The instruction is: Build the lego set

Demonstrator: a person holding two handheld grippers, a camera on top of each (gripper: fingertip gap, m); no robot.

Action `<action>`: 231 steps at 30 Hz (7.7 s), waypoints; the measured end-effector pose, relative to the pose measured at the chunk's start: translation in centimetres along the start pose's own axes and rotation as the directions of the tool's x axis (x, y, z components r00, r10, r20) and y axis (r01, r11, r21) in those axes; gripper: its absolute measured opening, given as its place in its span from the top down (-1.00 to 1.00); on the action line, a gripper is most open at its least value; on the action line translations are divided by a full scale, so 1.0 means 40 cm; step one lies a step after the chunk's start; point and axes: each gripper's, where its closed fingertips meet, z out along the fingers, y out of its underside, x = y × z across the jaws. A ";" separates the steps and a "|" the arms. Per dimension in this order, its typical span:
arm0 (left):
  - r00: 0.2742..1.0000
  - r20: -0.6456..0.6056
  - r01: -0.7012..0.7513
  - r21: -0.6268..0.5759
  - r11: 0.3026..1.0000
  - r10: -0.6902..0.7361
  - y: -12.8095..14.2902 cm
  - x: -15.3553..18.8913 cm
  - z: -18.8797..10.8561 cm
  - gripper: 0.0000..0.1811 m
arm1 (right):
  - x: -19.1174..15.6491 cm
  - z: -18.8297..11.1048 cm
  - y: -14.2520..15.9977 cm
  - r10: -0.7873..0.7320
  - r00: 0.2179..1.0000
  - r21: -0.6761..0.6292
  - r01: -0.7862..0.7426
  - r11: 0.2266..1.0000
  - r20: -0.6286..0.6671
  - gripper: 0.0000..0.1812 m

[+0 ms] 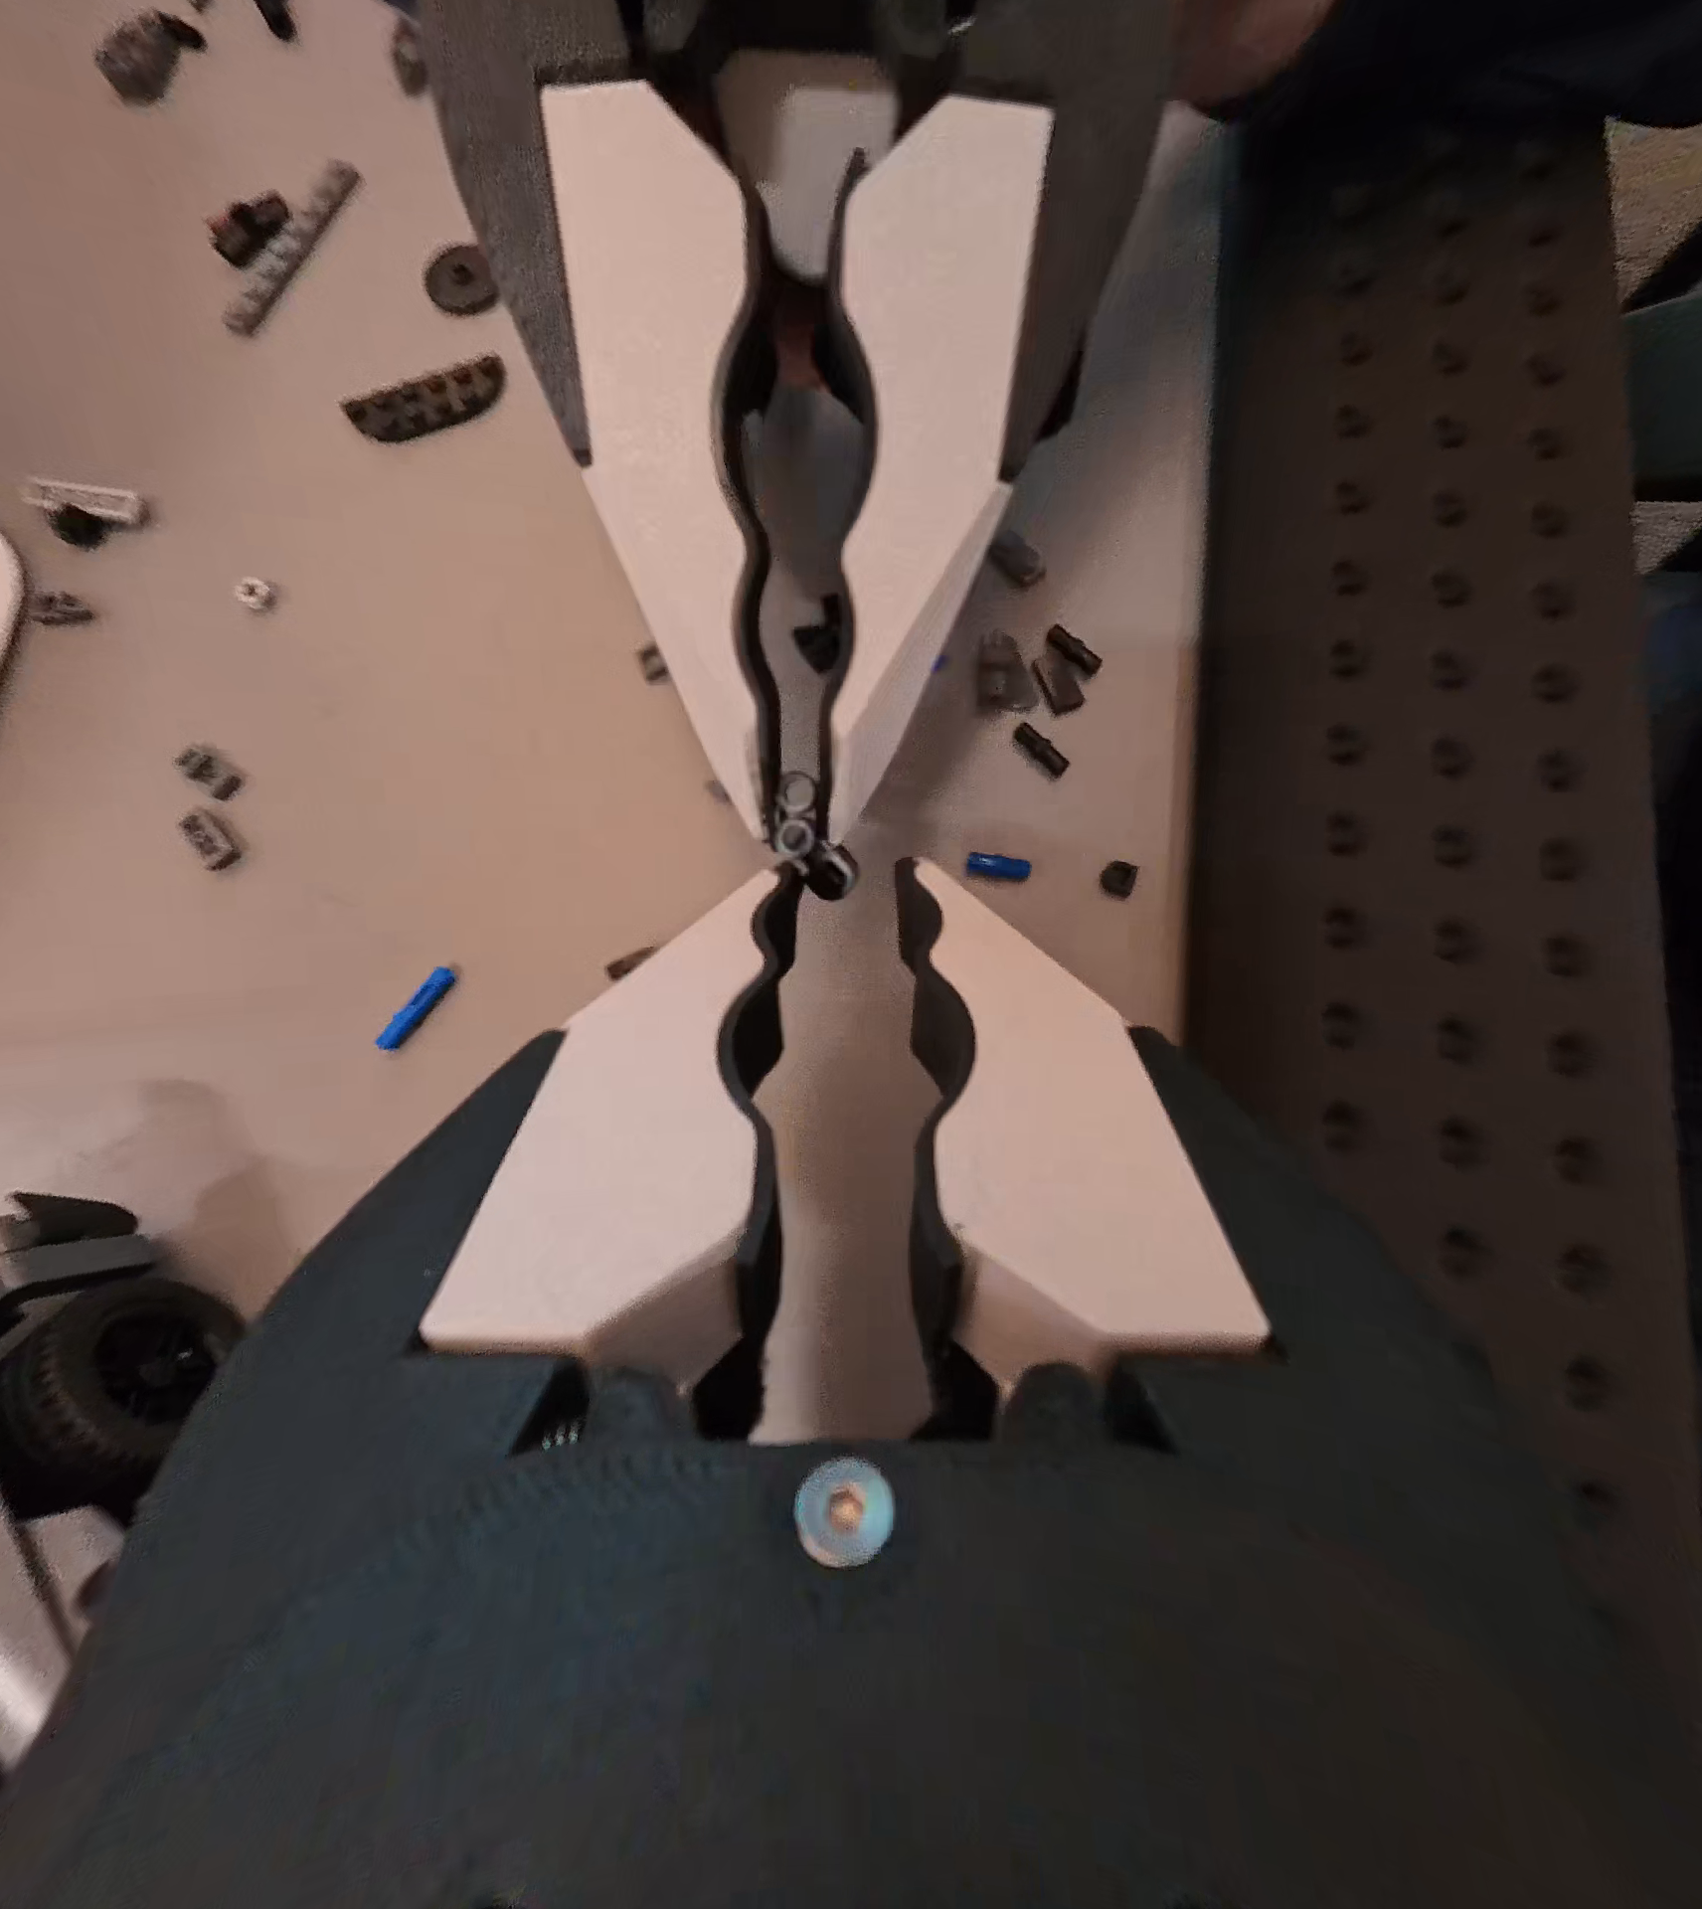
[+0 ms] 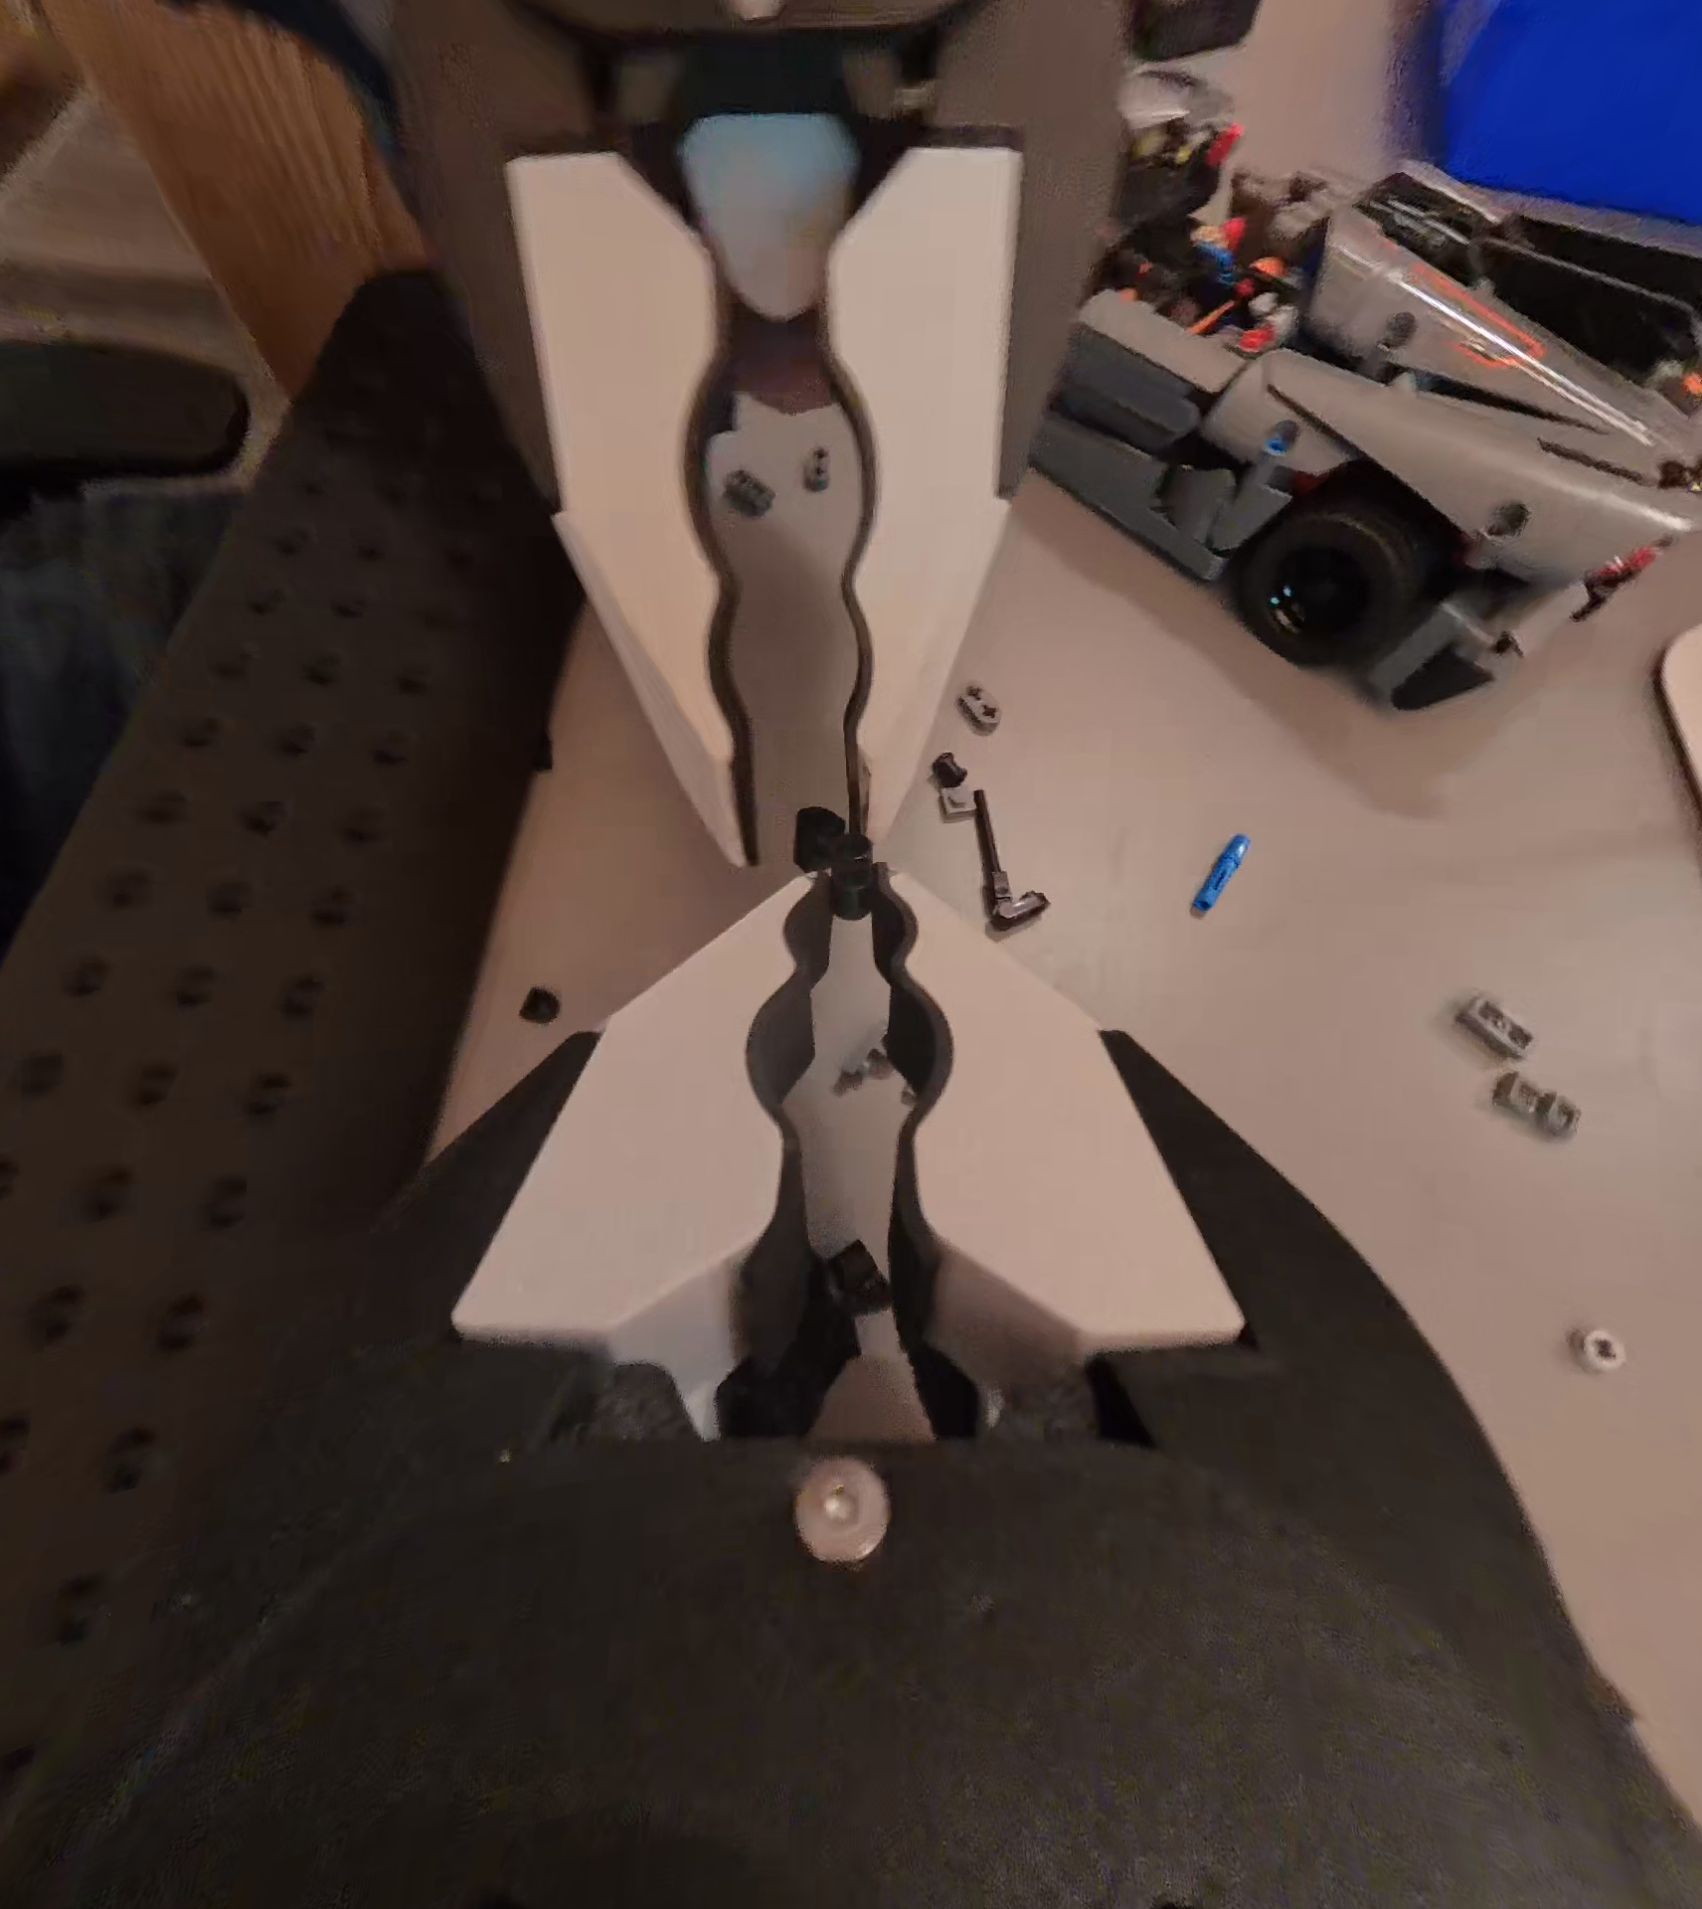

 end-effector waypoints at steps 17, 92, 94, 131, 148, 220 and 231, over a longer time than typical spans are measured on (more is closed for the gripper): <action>0.754 0.451 -0.446 -0.182 0.876 0.477 -0.059 -0.060 -0.043 0.89 | 0.027 -0.050 -0.053 0.268 0.955 0.193 -0.290 0.937 0.130 0.95; 0.914 0.371 0.044 0.304 0.952 -0.161 -0.137 -0.116 -0.107 0.94 | 0.093 -0.120 -0.149 -0.100 0.851 0.184 0.224 0.957 -0.516 0.95; 0.915 0.366 0.056 0.307 0.950 -0.172 -0.135 -0.117 -0.106 0.94 | 0.093 -0.120 -0.149 -0.128 0.832 0.154 0.247 0.957 -0.539 0.95; 0.683 0.651 -0.336 -0.122 0.934 0.331 -0.145 -0.123 -0.127 0.94 | 0.085 -0.123 -0.147 0.140 0.947 0.352 -0.031 0.936 -0.289 0.95; 0.667 0.660 -0.360 -0.121 0.925 0.346 -0.146 -0.134 -0.138 0.80 | 0.092 -0.129 -0.148 0.191 0.952 0.409 -0.080 0.909 -0.238 0.95; 0.956 0.087 0.211 0.460 0.862 -0.280 -0.164 -0.119 -0.141 0.91 | 0.103 -0.123 -0.138 0.119 0.927 0.313 -0.002 0.950 -0.356 0.83; 0.904 -0.127 0.421 0.440 0.793 -0.409 -0.156 -0.106 -0.123 0.91 | 0.102 -0.124 -0.146 -0.251 0.747 0.037 0.345 0.938 -0.616 0.90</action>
